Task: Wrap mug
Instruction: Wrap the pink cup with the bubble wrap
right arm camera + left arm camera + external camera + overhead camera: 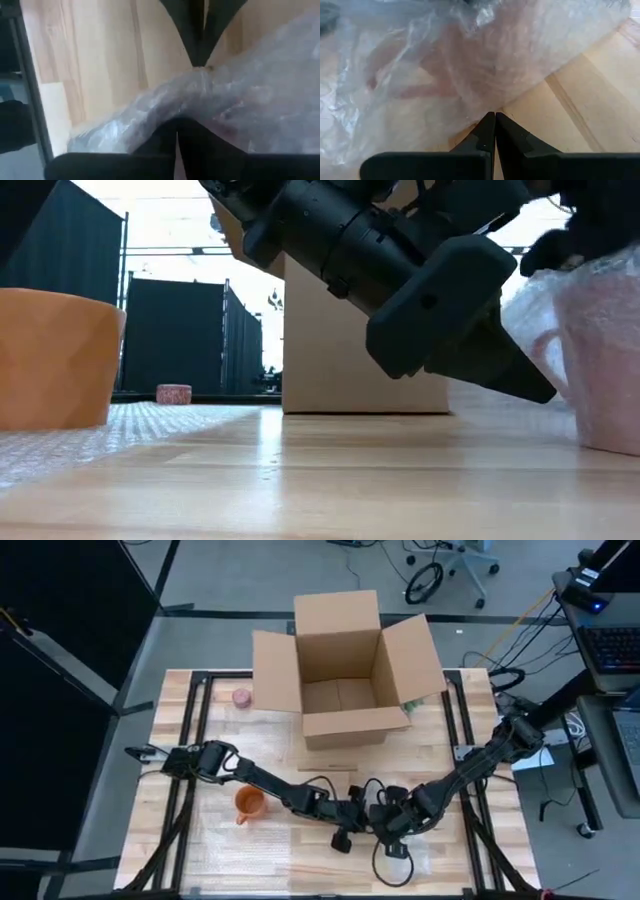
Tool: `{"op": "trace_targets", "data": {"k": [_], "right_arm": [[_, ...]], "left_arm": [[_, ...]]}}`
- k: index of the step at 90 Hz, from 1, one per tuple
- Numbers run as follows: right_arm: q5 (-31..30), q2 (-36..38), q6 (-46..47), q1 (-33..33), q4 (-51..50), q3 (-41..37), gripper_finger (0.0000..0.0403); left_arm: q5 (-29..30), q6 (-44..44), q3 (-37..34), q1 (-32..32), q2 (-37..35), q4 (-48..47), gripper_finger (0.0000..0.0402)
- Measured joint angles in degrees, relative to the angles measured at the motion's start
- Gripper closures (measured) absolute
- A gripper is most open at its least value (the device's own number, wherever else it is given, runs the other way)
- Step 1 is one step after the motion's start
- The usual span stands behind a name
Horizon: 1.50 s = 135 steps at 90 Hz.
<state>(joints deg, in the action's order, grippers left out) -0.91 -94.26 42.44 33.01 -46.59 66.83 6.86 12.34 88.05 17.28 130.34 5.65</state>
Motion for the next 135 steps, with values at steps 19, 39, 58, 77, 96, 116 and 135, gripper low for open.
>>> {"op": "trace_targets", "data": {"k": [19,39,58,77,96,116,135], "right_arm": [[0.0,0.1,0.5,0.0,-8.5,6.1,0.0403],[-0.6,0.3,2.9,0.0,-18.0,9.6,0.0403],[-0.9,0.3,3.8,0.0,-17.5,7.2,0.0403],[-2.0,0.4,3.4,0.0,-9.7,3.9,0.0403],[2.0,0.4,5.4,-1.5,4.1,-8.5,0.0403],[4.5,1.1,9.0,-1.6,16.2,-16.3,0.0402],[4.6,0.9,7.7,-1.6,12.6,-12.9,0.0402]], "left_arm": [[0.0,0.1,0.0,0.0,0.0,-0.1,0.0402],[0.0,0.0,0.0,0.0,0.0,-0.2,0.0402],[0.0,0.0,0.0,0.0,0.0,-0.2,0.0402],[0.0,0.0,0.0,0.0,0.0,-0.1,0.0402],[0.0,-0.1,0.0,0.0,0.1,-0.3,0.0402],[-0.2,0.0,0.0,0.0,0.1,-0.2,0.0402],[-0.3,-0.1,0.0,0.0,0.1,0.0,0.0402]]}}
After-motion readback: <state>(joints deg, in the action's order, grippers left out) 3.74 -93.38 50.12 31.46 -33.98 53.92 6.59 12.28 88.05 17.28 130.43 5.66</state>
